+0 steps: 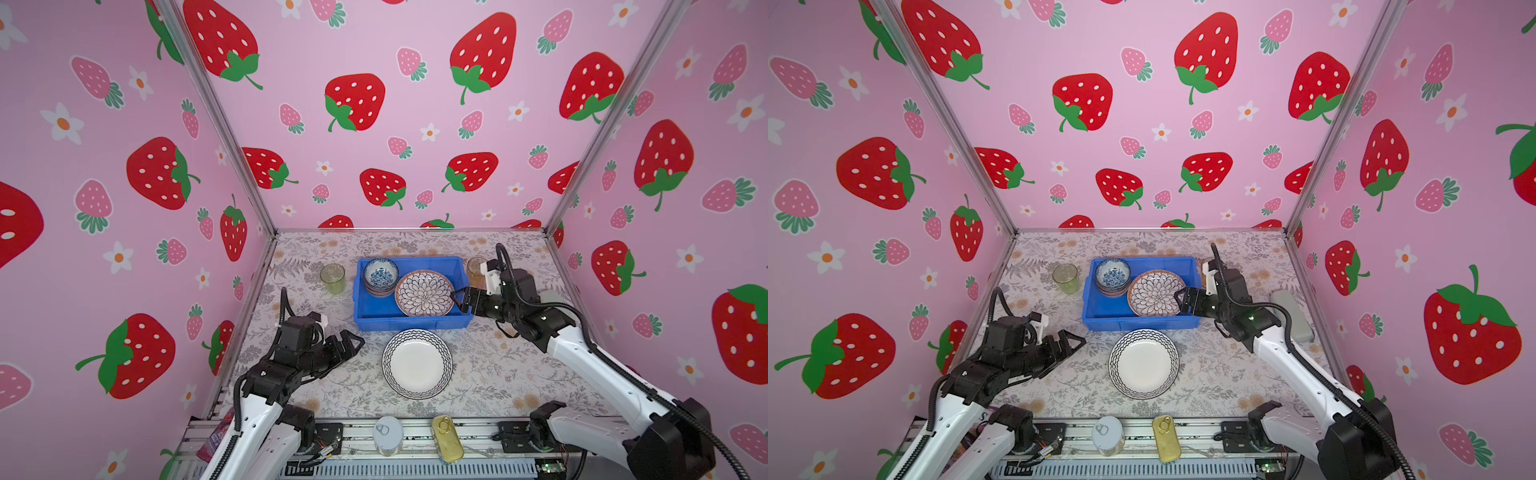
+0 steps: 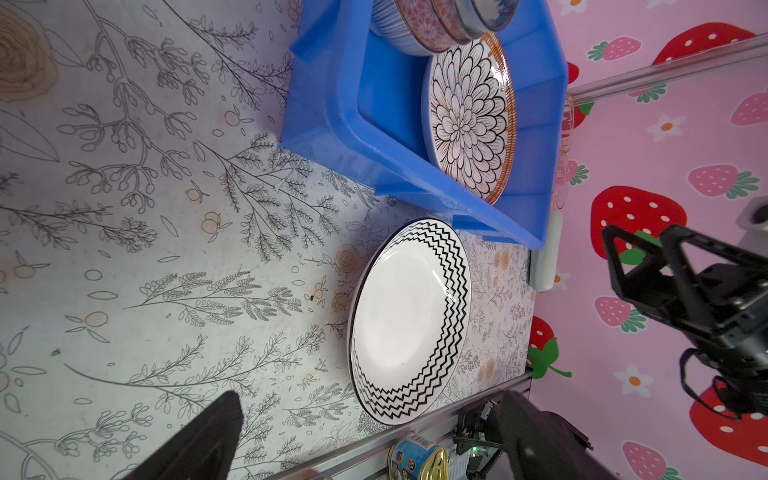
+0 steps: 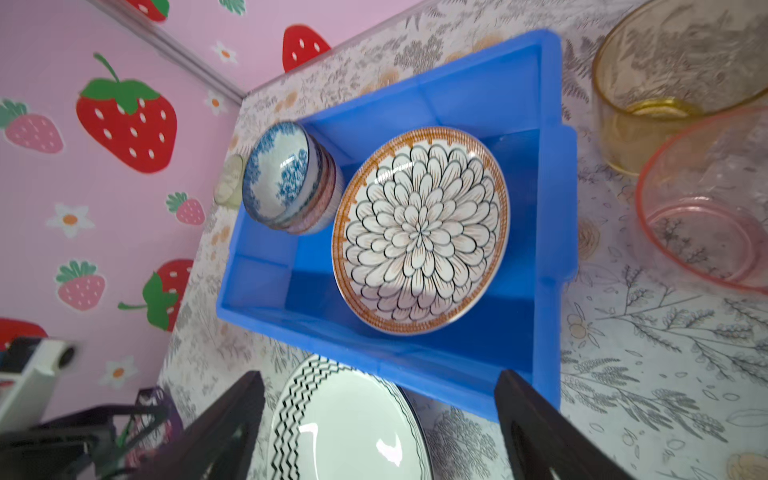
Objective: Place the mixed dishes into the plastic bin
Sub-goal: 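Move right gripper down to the zigzag-rimmed plate rim nearest it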
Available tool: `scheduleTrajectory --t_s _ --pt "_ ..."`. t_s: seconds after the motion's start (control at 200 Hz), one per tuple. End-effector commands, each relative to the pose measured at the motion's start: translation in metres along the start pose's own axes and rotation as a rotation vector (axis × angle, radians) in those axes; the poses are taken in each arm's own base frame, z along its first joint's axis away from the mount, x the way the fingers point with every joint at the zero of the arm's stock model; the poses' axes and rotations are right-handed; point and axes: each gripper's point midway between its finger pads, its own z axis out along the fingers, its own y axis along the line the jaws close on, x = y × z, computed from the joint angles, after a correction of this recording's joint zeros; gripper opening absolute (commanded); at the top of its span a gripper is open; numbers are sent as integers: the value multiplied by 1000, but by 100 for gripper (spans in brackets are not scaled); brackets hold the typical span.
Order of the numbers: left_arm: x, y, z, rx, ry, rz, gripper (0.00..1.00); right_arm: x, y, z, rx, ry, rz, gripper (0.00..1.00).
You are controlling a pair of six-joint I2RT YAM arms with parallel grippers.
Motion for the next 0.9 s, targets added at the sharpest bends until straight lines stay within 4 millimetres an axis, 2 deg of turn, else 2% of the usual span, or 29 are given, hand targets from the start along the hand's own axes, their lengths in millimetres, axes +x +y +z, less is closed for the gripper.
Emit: scheduleTrajectory --t_s 0.0,0.16,0.275,0.37,0.715,0.86,0.895 --pt "4 9 0 -28 3 -33 99 40 -6 -6 -32 106 -53 85" --pt "3 14 5 -38 0 -60 99 81 -19 -4 -30 167 -22 80" --pt "-1 15 8 -44 -12 -71 99 112 -22 6 -45 209 21 73" --pt "-5 14 9 -51 -23 -73 99 129 -22 15 -43 229 41 69" --pt "-18 5 21 -29 -19 -58 99 161 -19 32 -20 246 86 53" --pt "-22 1 28 -19 -6 -53 99 166 -25 36 23 241 110 52" --pt "-23 0 29 -17 -4 -50 99 166 -26 37 28 238 120 49"
